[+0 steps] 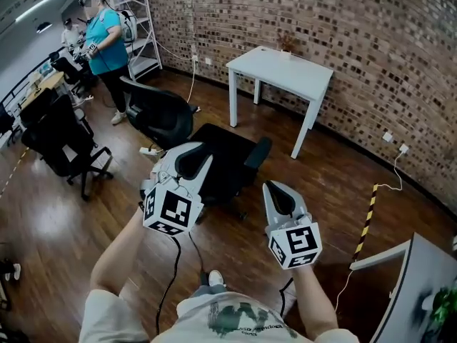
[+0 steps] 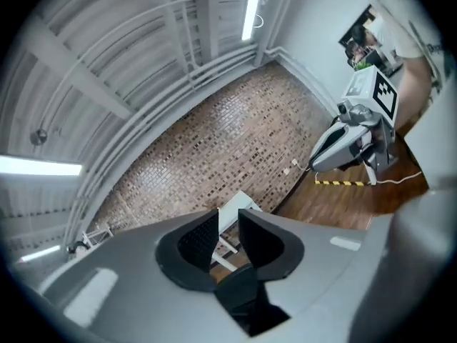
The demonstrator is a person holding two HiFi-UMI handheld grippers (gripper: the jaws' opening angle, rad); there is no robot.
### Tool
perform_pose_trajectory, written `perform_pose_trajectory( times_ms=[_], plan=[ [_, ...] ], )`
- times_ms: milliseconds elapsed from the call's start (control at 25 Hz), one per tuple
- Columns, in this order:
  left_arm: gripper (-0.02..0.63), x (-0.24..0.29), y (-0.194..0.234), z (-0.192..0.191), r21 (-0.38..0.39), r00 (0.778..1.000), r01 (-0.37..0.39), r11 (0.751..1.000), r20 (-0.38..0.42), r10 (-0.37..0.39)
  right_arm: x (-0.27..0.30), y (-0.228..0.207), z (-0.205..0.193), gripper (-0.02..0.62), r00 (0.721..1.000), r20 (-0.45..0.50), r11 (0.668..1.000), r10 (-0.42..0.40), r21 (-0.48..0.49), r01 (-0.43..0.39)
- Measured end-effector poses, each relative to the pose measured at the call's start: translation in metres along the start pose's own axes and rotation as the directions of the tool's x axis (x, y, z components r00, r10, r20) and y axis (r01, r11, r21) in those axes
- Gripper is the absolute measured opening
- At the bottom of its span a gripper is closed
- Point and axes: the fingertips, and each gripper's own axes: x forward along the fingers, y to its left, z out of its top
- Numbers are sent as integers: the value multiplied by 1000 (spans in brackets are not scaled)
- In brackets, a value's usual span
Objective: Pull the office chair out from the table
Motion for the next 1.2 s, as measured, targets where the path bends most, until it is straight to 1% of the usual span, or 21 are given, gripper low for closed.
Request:
perform_pose_trajectory(
  times_ms=[120, 240, 360, 440, 520, 640, 760, 840, 920, 1000, 1120, 1200],
  plan=[
    [74, -7, -40, 17, -108, 999, 23, 994, 32, -20, -27, 1, 4, 0, 1000, 24, 1000, -1, 21, 1],
    [46, -16, -76, 33, -242, 997, 62, 968, 66, -48, -49, 4, -1, 0, 1000, 12, 999, 5, 34, -5],
    [17, -21, -112, 45, -303, 994, 93, 948, 77, -73, -69, 3, -7, 0, 1000, 0, 998, 4, 68, -4],
    [17, -27, -135, 51, -350, 992, 115, 930, 82, -92, -82, 4, -14, 0, 1000, -8, 996, 2, 90, -1],
    [17, -33, -156, 58, -422, 990, 138, 896, 94, -108, -97, 6, -18, 0, 1000, -9, 995, -1, 102, 1],
    [17, -45, -184, 66, -529, 986, 164, 832, 114, -122, -116, 12, -19, 0, 1000, -4, 993, 2, 121, -1],
    [17, -55, -209, 71, -598, 983, 179, 781, 131, -126, -131, 20, -21, 0, 1000, 2, 994, -10, 113, 10],
    [17, -59, -223, 73, -630, 983, 184, 754, 136, -126, -137, 23, -25, 0, 1000, 6, 994, -20, 107, 19],
    [17, -61, -231, 72, -649, 984, 180, 740, 131, -124, -142, 25, -31, 0, 999, -3, 993, -32, 112, 32],
    [15, -63, -234, 72, -660, 985, 171, 732, 128, -115, -148, 26, -35, 0, 999, -16, 992, -43, 122, 44],
    [17, -66, -237, 71, -664, 988, 153, 732, 126, -92, -157, 26, -41, 0, 998, -26, 990, -53, 126, 56],
    [15, -67, -244, 71, -662, 988, 153, 734, 125, -93, -163, 26, -46, 0, 998, -32, 991, -60, 122, 64]
  ],
)
